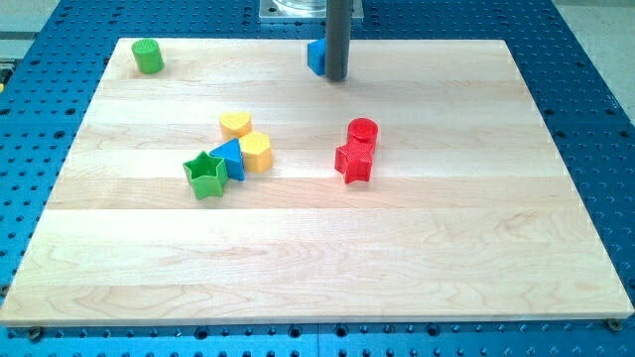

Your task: Separate the hexagon from the triangle

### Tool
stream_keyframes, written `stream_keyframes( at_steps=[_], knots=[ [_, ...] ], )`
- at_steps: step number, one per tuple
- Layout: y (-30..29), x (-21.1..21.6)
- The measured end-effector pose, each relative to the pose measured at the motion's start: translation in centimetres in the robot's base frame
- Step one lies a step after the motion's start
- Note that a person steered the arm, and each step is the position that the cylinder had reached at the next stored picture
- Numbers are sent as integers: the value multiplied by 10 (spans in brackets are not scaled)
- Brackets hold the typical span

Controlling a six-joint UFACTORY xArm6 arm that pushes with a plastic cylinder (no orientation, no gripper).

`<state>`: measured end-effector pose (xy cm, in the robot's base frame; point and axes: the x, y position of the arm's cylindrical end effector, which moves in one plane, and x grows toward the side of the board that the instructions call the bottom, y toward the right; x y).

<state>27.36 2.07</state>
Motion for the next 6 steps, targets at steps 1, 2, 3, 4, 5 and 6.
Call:
stream_keyframes(
  at_steps=[1,2,3,4,5,6],
  knots=[
    [-70,14],
    [-160,66],
    [-213,141],
    [-171,190],
    [-106,177],
    [-41,142]
  ],
)
